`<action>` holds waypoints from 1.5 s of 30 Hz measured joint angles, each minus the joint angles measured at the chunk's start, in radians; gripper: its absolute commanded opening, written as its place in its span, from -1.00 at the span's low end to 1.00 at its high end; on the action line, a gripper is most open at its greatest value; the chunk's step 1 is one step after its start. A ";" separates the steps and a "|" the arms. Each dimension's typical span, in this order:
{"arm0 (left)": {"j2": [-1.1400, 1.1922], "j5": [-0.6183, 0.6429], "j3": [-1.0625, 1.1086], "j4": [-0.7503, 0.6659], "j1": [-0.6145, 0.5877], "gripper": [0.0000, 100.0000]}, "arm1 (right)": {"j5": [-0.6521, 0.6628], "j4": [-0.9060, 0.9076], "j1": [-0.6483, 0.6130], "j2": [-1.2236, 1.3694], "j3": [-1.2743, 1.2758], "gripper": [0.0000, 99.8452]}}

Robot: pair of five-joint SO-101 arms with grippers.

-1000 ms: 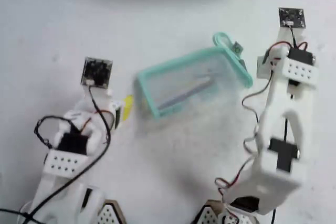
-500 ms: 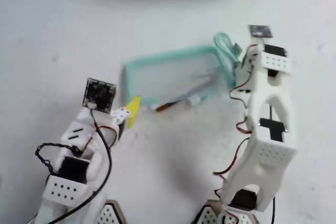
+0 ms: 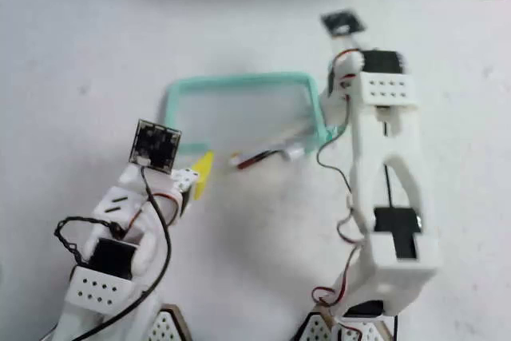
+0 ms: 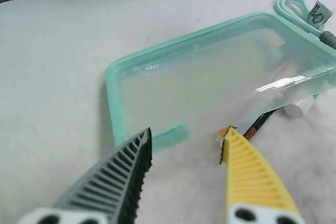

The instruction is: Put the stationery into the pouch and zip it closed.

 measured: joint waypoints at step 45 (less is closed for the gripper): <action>0.000 -0.052 0.046 -0.071 0.017 -0.53 | -0.410 0.063 0.060 0.827 -0.703 -0.90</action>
